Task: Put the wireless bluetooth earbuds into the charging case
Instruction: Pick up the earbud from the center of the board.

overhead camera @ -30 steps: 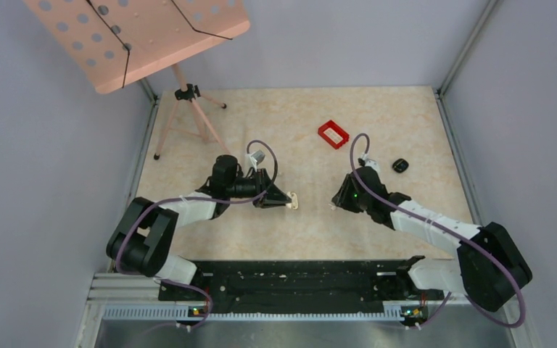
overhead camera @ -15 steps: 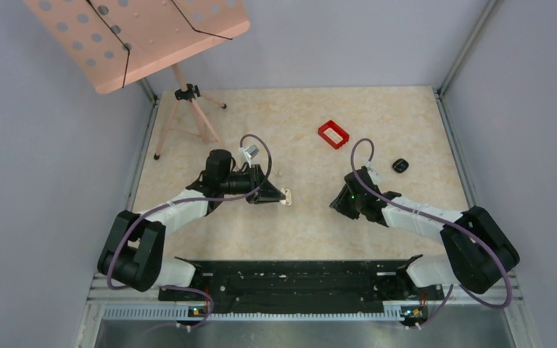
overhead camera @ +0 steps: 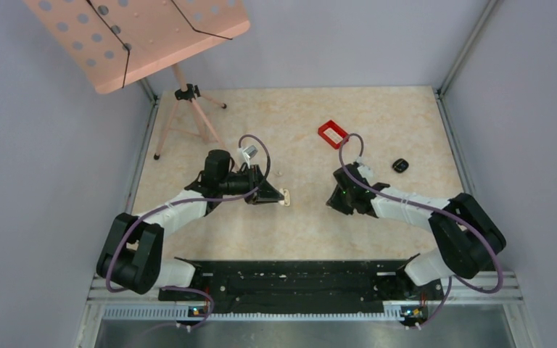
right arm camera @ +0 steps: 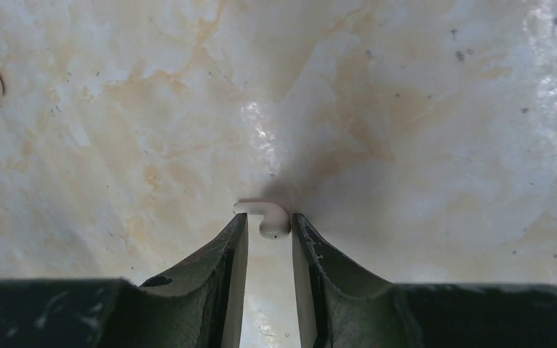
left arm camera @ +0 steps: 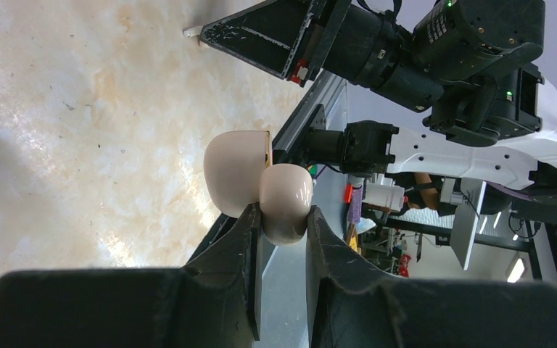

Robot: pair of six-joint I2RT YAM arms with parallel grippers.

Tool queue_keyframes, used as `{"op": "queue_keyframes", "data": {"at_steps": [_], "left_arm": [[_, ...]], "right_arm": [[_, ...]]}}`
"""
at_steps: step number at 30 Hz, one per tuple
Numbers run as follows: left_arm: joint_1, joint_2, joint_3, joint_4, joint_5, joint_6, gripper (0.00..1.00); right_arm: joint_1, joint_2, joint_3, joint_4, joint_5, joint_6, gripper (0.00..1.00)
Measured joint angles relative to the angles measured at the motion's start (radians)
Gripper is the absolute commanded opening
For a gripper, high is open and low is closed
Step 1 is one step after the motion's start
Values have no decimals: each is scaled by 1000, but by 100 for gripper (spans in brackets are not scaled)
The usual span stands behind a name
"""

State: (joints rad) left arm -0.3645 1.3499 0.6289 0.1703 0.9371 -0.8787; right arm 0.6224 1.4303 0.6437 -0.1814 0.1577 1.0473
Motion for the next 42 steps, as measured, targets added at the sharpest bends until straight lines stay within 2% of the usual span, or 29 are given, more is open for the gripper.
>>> {"op": "queue_keyframes", "data": {"at_steps": [8,14,24,29,34,37,42], "left_arm": [[2,-1,0,0,0,4,0],[2,-2,0,1,0,6,0],[2,-4,0,1,4,15,0],[-5,38,0,21,67,16,0],[-42,137,-1,150,170,-42,0],[-68,159,0,184,180,-69,0],[-84,169,6,243,163,-132,0]], "right_arm": [[78,87,111,-91,87,-43,23],[89,97,121,-101,113,-53,12],[90,85,131,-136,118,-130,7],[93,-51,131,-225,127,-246,1],[143,-246,135,-261,153,-417,1],[181,-352,137,-246,157,-534,2],[200,-424,136,-203,151,-673,1]]}}
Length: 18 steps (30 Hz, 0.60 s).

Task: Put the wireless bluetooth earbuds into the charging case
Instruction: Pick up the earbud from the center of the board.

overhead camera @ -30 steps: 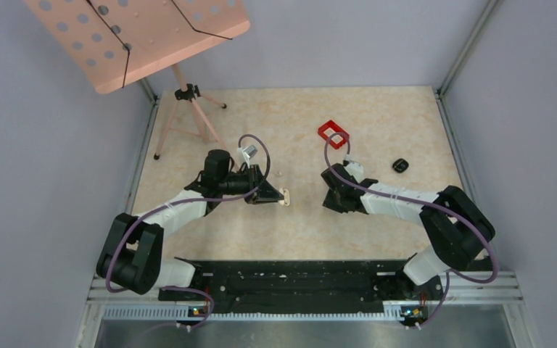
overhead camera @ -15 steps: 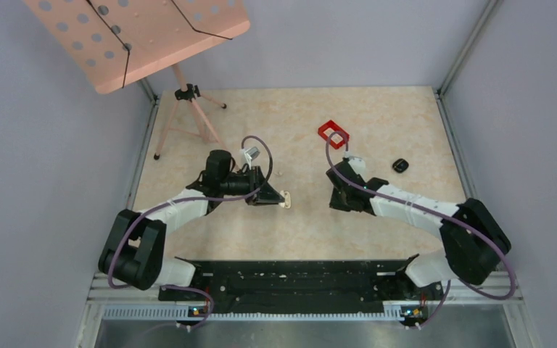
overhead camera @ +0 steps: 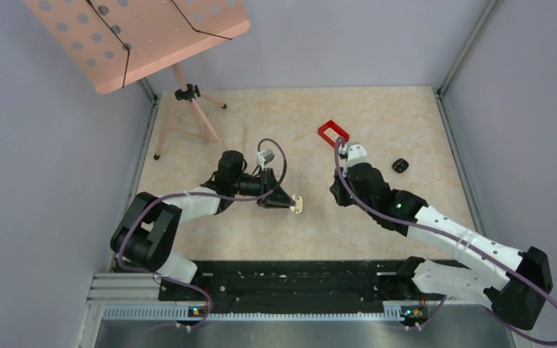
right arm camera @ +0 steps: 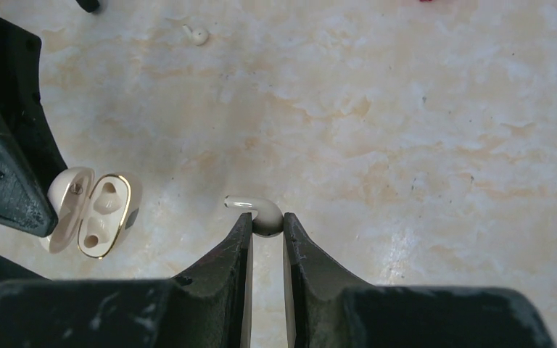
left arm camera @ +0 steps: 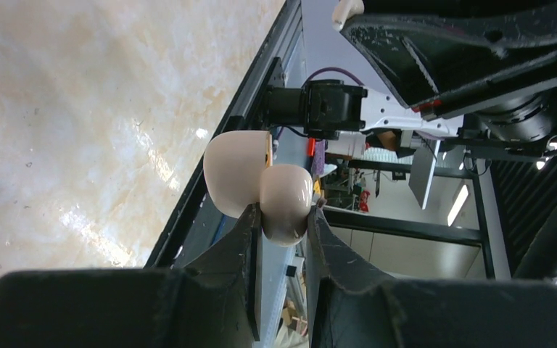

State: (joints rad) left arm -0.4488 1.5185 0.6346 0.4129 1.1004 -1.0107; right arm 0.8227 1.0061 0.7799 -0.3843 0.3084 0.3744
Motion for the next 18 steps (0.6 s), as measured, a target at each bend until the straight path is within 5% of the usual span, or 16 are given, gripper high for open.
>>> {"op": "queue_keyframes", "data": {"at_steps": [18], "left_arm": [[0,0,-8,117,-22,-117,0]], "right_arm": [[6,-68,-59,150,-124,-218,0]]}}
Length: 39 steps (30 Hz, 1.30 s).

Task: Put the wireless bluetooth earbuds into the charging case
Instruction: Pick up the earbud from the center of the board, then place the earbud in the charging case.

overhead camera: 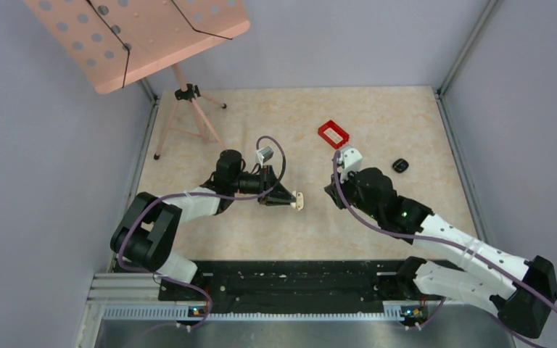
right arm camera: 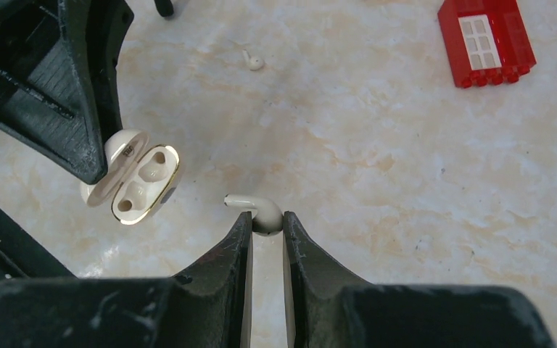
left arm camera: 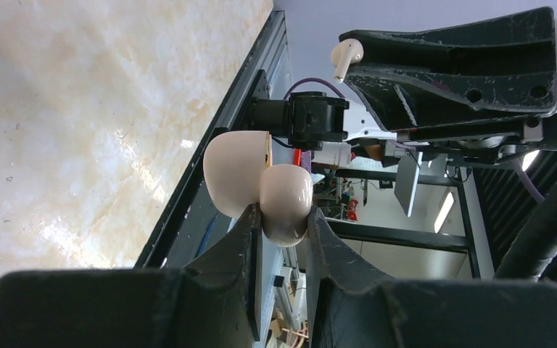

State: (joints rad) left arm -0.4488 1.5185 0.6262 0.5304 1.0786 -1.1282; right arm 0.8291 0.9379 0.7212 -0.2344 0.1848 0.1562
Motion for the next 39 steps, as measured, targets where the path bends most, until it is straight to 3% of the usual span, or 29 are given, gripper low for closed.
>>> {"op": "queue_keyframes", "data": {"at_steps": [9,20,25,32,39], "left_arm": [[0,-11,0,-55,1,29,0],[0,-27,0,-90,-5,42,0],[0,-29,0,-80,-18,21,0],[0,-29,0,-42,-76,-30,0],[0,-37,0,-76,-119,-19,0]], "right_arm": [[0,-176,-205,192,-93,-153,0],[0,-160,-239,322,-174,-253,0],[13,-129,-235,313,-154,-276,0],[145,-72,-229,307,-62,-306,0],[190,-24,-164,280,13,-285,0]]}}
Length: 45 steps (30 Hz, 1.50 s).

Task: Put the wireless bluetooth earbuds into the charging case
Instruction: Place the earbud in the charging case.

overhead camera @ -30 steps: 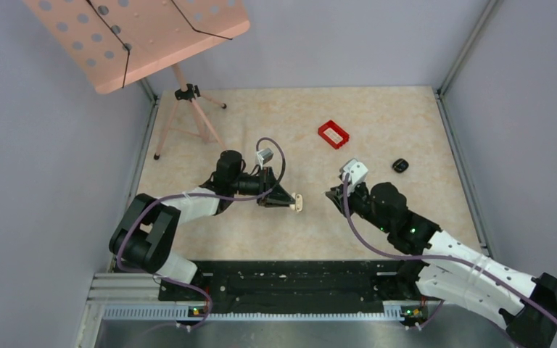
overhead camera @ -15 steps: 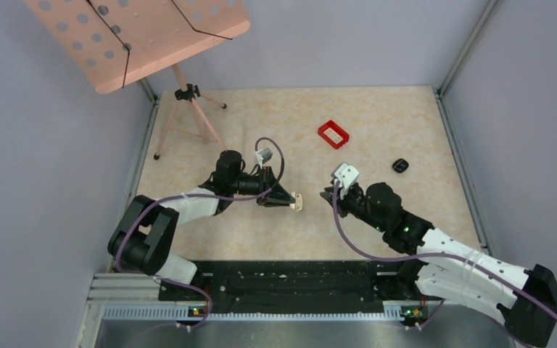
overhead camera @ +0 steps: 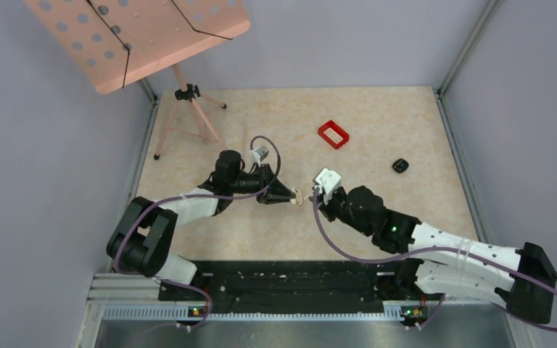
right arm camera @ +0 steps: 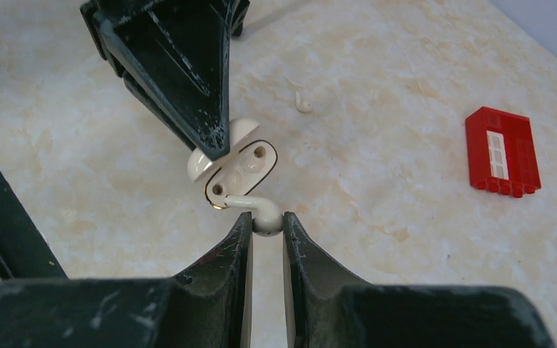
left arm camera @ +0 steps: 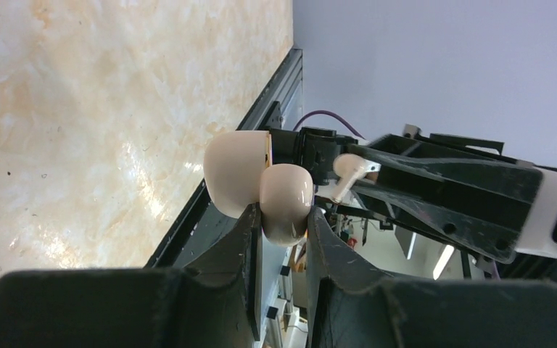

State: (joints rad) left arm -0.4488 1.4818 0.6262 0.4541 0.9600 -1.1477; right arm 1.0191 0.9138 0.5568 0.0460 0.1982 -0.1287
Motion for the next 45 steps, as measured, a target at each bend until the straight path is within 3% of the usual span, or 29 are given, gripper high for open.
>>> {"op": "queue_keyframes", "data": {"at_steps": [7,14,24,36,45], "left_arm": [[0,-21,0,-27,4,26,0],[-2,-34,33,-191,76,93,0],[-10,-27,259,-608,166,328,0],[-10,228,406,-975,279,597,0],[-10,249,479,-1144,323,736,0]], "right_arm": [[87,36,34,22,45,-26,0],[91,14,33,21,41,-101,0],[117,-55,2,48,-3,-234,0],[151,-93,-66,87,-16,-427,0],[269,-34,-66,95,40,-536,0]]}}
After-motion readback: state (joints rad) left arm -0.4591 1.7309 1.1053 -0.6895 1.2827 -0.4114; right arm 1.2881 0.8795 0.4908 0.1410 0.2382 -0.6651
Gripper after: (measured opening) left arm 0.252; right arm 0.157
